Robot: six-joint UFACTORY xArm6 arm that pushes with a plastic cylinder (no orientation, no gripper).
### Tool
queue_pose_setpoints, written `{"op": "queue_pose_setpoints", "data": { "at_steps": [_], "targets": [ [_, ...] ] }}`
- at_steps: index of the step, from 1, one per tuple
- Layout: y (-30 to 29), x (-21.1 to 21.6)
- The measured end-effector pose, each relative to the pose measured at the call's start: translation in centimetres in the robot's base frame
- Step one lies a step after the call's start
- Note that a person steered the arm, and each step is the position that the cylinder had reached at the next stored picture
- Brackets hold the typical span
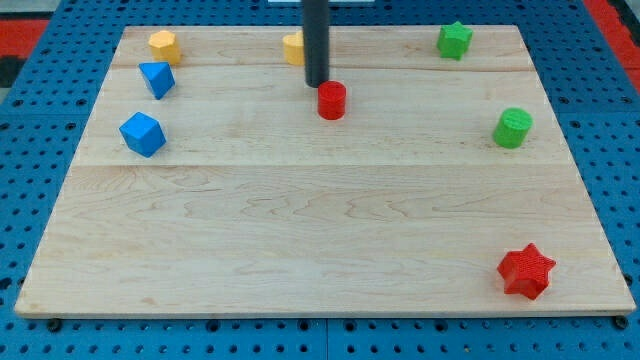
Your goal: Move the red circle towards the bottom center
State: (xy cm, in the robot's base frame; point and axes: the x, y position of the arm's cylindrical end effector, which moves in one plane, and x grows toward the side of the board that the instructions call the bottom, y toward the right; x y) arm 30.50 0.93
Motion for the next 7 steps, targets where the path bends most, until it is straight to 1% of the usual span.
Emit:
{"op": "queue_pose_setpoints", "data": {
  "at_steps": [1, 2, 4, 5, 6, 7],
  "targets": [
    [1.2, 2.4],
    [-2.3, 6.1],
    [-2.8, 13.0],
    [1.0, 11.8],
    [4.4, 12.7],
    [-0.2, 16.0]
  ]
}}
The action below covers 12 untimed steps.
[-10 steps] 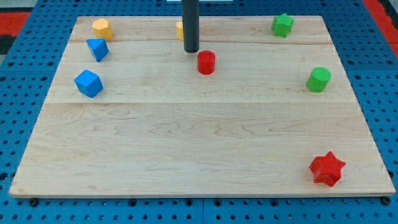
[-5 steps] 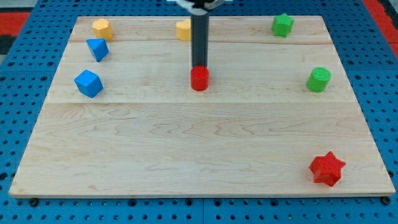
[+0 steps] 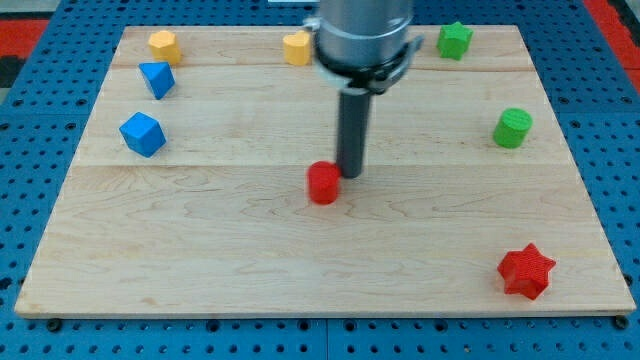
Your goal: Move the red circle towards the bottom center
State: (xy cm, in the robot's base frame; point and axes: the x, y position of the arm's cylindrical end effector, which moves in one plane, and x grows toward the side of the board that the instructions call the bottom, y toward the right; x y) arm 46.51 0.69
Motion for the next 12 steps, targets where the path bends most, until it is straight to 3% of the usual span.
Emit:
{"op": "queue_pose_setpoints", "data": {
  "at_steps": [2, 4, 6, 8, 9, 10, 12],
  "targets": [
    [-2.5, 6.6],
    [-1.0, 1.2],
    [-6.9, 1.2],
    [-4.9, 5.6],
    [-4.6, 5.5],
    [0.1, 0.9],
    [0.4, -10.2]
  ]
}}
